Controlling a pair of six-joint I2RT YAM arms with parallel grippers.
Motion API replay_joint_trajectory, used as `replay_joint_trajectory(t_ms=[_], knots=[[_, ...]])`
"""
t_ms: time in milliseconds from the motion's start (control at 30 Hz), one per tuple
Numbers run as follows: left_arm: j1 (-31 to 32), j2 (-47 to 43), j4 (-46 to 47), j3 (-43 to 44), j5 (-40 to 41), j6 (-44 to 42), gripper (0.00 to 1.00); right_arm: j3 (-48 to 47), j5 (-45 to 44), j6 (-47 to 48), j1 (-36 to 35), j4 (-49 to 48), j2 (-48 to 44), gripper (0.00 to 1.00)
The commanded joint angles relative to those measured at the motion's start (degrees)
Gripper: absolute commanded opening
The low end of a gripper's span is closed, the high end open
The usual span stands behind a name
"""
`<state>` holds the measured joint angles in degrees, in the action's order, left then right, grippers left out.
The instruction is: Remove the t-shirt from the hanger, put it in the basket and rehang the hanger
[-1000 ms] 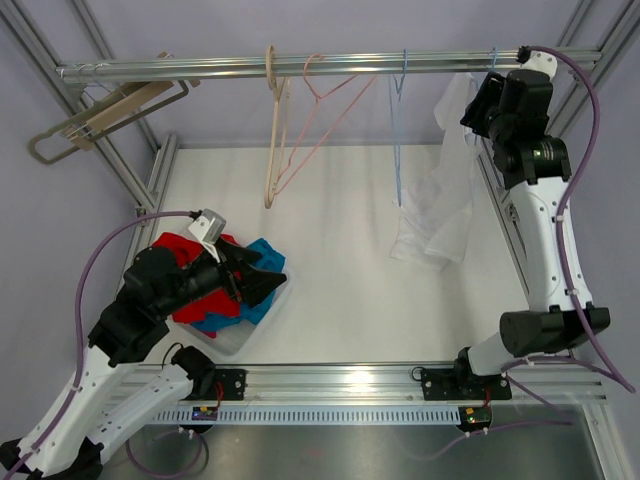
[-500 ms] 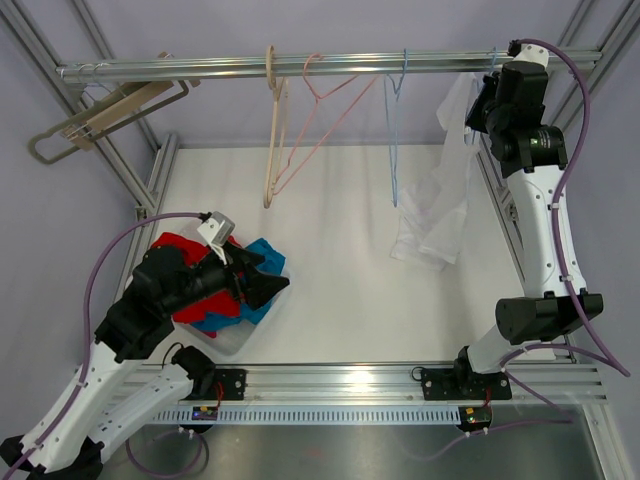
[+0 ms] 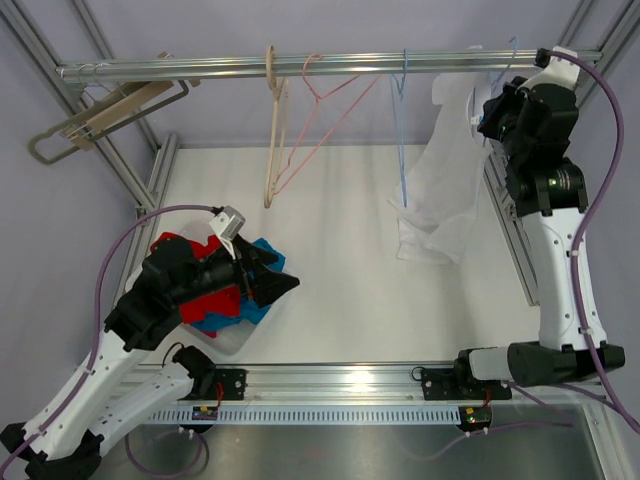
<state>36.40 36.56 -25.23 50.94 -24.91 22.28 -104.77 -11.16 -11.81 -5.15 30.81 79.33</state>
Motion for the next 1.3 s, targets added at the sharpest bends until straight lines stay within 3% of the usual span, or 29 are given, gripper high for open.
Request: replay_joint_trajectory(t_ms=[0,200,433,733,1033,1267], knots=[[2.7,1.5,4.23,3.02,-2.0,1.18,0.99,9.12,1.49,-2.85,0.31,-9.79,-6.53,0.0],[13.59,6.33,5.28,5.31,5.03,1.45,0.99,29.6,-0.35,-9.44,-2.23,-16.3,-17.95,0.0],[30.19,18.17,10.37,9.61,17.94,1.71,0.99,38.23,-16.68,-12.97,-18.03,-12.98,-30.62,0.0],[42.86,36.99,16.96,21.03,27.43,3.37,0.99,31.31,-18.82,-12.18,-21.57,-9.01,-35.64,0.0],[48.5,51.23,19.52,31.57,39.91,2.24,0.99,24.97,-12.05,-13.32,-21.57,-6.73,-37.23,0.0],[49.11,60.11,19.43,38.71,48.8,-0.31,0.99,23.91,-8.09,-13.5,-21.57,-4.44,-40.04,0.0]])
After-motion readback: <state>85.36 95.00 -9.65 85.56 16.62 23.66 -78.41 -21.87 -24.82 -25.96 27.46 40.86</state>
